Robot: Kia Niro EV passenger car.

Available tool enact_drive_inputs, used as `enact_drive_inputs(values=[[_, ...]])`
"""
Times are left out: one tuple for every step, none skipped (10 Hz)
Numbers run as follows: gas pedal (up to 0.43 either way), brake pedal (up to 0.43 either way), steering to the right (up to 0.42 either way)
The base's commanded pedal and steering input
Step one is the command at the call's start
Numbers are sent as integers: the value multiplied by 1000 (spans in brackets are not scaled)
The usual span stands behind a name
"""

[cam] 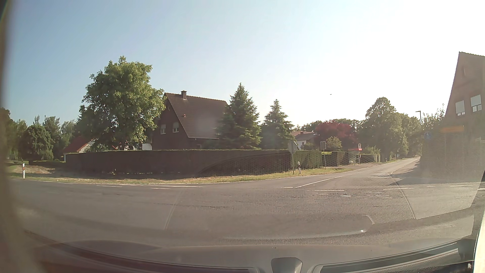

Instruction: Follow the waypoints while adhering to traffic rules and regulations

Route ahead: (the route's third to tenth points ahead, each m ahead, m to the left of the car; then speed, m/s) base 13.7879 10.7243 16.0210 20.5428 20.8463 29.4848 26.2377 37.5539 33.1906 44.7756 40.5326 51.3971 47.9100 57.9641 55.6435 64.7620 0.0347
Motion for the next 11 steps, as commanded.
enact_drive_inputs(values=[[0,43,-55],[0,24,-55],[0,18,-55],[0,12,-55],[0,18,-55],[0,24,-56],[0,24,-59],[0,24,-64],[0,18,-70],[0,18,-73],[0,12,-75]])
